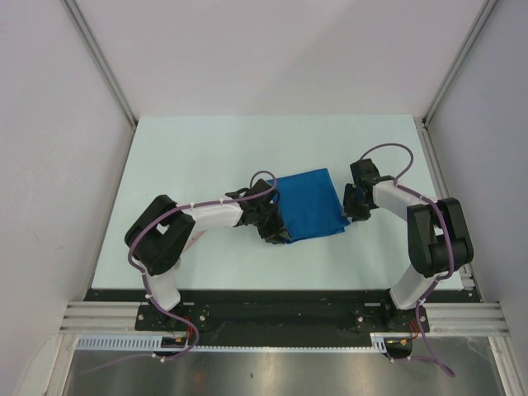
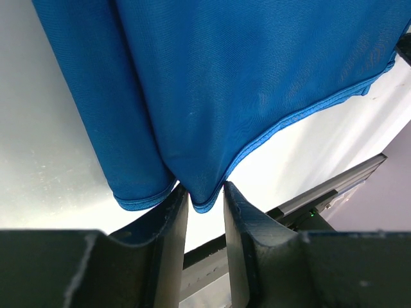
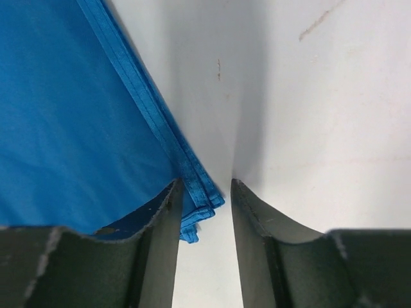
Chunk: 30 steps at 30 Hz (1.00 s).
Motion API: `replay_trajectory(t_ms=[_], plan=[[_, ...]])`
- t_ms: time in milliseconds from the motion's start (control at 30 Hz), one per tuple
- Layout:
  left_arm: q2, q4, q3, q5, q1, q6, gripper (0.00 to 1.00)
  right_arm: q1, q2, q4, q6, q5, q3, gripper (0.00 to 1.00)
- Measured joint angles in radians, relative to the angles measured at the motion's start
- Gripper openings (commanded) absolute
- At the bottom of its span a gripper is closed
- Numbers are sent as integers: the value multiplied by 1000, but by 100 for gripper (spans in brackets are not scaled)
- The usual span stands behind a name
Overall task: Fold the napkin into a case and place the utensils inside
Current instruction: Pick up the square-folded napkin from the center of the board.
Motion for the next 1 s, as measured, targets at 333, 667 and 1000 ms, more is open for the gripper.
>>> replay_trajectory(t_ms=[333,667,1000], plan=[[0,1,0,6,5,2,31,45,16,-2,-8,69,10,14],[0,8,0,8,7,7,14,43,12,5,-10,56,10,0],[-43,-19,35,-39,7,78,0,43,-72,-54,-9,29,24,0]])
